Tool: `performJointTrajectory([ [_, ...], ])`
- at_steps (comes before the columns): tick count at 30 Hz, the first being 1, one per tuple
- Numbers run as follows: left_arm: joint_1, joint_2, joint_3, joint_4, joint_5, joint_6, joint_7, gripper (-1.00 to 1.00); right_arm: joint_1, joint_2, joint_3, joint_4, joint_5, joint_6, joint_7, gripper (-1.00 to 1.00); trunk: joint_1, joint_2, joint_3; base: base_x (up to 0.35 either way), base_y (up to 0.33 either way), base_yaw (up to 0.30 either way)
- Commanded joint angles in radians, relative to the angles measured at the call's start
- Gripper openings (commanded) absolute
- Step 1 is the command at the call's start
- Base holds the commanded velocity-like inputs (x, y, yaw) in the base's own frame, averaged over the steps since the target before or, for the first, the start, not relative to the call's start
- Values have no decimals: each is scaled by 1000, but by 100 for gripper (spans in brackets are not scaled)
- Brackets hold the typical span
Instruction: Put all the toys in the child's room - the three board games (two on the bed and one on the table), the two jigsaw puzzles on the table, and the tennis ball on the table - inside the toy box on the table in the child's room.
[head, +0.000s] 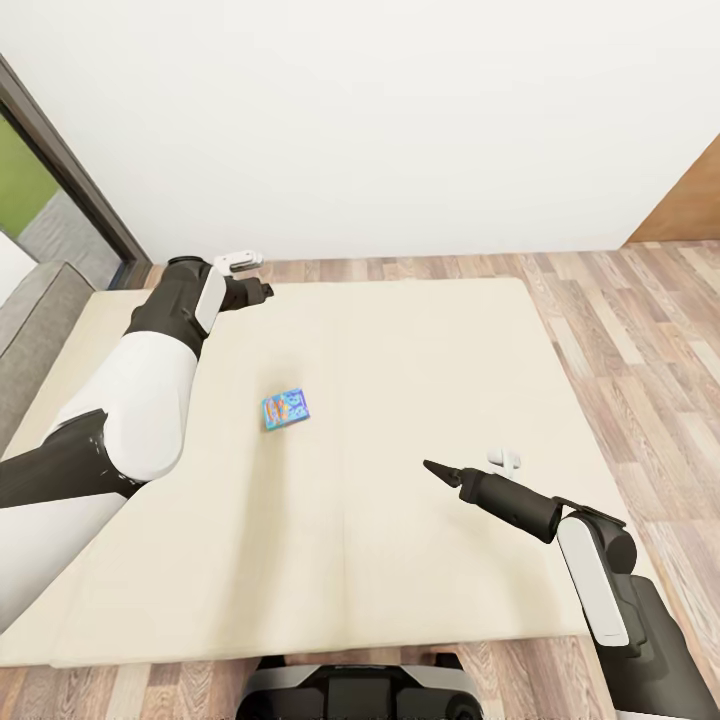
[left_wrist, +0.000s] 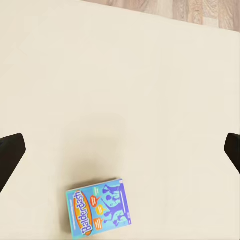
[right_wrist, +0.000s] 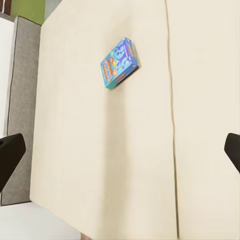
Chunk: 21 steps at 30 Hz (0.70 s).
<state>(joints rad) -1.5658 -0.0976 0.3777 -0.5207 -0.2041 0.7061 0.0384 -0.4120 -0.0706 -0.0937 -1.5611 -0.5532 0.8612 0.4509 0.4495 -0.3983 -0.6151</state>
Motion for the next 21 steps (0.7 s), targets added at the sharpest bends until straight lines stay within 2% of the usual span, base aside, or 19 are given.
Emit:
performJointTrajectory([
  [1,-1,-2,7,-1,-7,3,-1,100,-1,0,-1,-1,1,5,5,100,0,-2,-3,0,0,0],
  [7,-2,-3,7,-1,-8,1,3,100,-1,0,-1,-1,1,5,5,100,0,-2,-13,0,0,0],
  [16,-2,-5,7,3,-6,-6,56,100,-1,0,-1,-1,1,5,5,100,0,-2,-28,0,0,0],
  [21,-2,-6,7,3,-6,-7,64,100,-1,0,-1,-1,1,5,5,100,0,-2,-36,0,0,0],
])
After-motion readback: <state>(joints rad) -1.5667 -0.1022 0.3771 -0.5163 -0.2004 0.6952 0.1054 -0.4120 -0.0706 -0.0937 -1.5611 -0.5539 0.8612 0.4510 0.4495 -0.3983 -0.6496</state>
